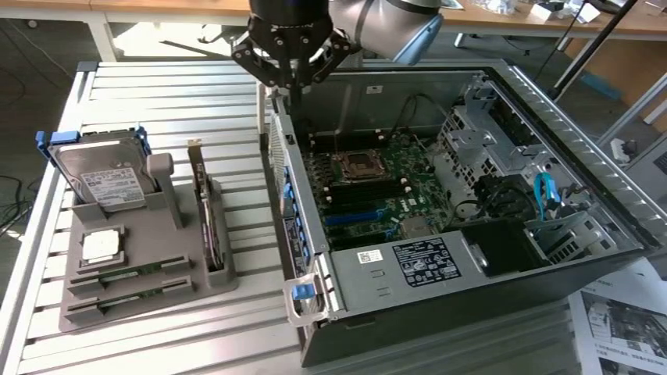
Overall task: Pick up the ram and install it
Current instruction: 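Reach for the ram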
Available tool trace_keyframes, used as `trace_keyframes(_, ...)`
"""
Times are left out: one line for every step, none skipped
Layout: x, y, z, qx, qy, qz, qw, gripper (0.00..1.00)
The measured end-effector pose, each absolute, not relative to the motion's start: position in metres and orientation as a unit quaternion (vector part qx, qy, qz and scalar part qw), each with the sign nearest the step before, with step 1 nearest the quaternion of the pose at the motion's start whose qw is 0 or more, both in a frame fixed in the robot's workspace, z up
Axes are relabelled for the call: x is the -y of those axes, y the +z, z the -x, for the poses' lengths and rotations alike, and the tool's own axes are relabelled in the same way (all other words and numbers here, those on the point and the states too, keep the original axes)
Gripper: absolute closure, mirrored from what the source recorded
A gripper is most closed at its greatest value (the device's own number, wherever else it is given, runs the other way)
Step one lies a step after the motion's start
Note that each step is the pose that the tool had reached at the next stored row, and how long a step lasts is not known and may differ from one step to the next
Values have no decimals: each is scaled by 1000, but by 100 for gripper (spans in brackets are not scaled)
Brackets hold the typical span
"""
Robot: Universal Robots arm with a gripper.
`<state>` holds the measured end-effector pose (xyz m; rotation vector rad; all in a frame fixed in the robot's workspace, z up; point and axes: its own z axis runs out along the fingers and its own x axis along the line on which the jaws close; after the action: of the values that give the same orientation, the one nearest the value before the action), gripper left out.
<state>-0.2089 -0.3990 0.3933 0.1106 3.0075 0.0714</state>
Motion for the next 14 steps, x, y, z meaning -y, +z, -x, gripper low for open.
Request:
trace_keyframes(399, 393, 215, -997, 24, -37, 66, 89)
trace_keyframes(399, 393, 218, -997, 24, -37, 66, 89)
trace_keyframes(399, 393, 221, -997, 24, -37, 66, 89)
trace_keyframes(399, 393, 225, -997, 24, -37, 66, 89)
trace_keyframes(399, 393, 228, -997, 24, -37, 66, 89)
trace_keyframes(399, 393, 232, -997, 24, -37, 66, 89)
trace_keyframes(399, 393, 235, -997, 24, -37, 66, 89)
trace_keyframes(399, 393, 239, -997, 24, -37, 66, 89)
trace_keyframes(399, 393, 242, -997, 24, -37, 66, 89)
trace_keyframes(399, 393, 247, -997, 24, -37, 66, 89)
trace_keyframes(399, 393, 250, -997, 24, -37, 66, 89)
trace_keyframes(399, 393, 253, -997, 24, -37, 66, 89)
trace_keyframes(399, 393, 258, -997, 24, -37, 66, 89)
trace_keyframes(399, 393, 266, -997, 24, -37, 66, 89)
